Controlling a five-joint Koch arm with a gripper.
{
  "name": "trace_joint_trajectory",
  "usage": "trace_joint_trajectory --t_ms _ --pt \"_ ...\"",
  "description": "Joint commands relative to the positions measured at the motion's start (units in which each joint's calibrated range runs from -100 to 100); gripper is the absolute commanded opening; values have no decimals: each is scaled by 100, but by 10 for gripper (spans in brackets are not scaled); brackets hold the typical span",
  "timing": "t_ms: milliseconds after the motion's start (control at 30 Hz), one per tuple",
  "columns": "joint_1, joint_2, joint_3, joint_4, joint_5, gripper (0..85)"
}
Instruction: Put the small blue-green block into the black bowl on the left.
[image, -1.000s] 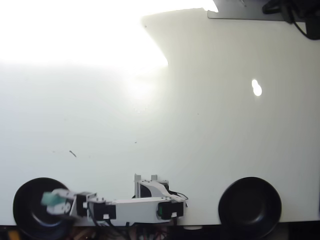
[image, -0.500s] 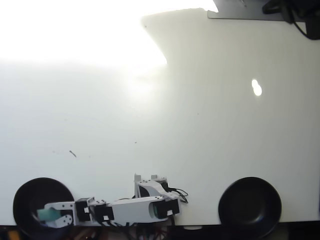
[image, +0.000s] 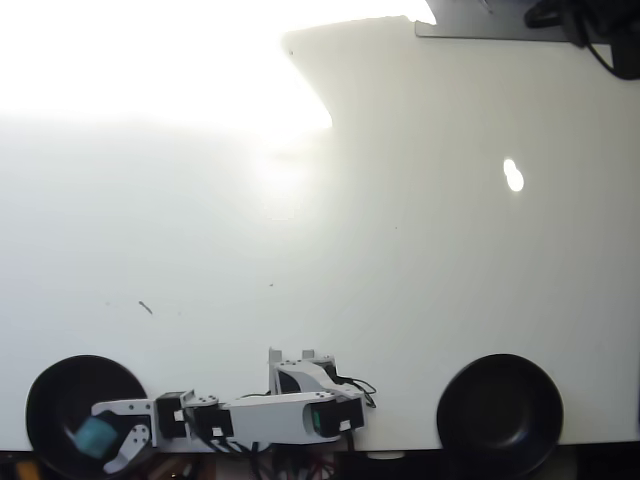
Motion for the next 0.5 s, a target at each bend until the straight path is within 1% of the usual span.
trace_joint_trajectory --t_ms 0,33,100,133,200,233,300,333,433,467 --pt "-156 -397 143 -26 63 509" --pt "-239 -504 143 -139 166 509" --pt "-488 -783 143 -374 581 507" --pt "-650 -943 124 -577 737 503" --pt "-943 -1254 -14 -723 967 493" --pt "-1099 -1393 -51 -755 1138 487" --pt "-1392 -1661 -144 -853 1314 487" --pt "-1548 -1822 -181 -877 1451 486" --pt "-2134 -2197 -190 -1226 2066 486" --pt "-2310 -2304 -190 -1363 2208 484"
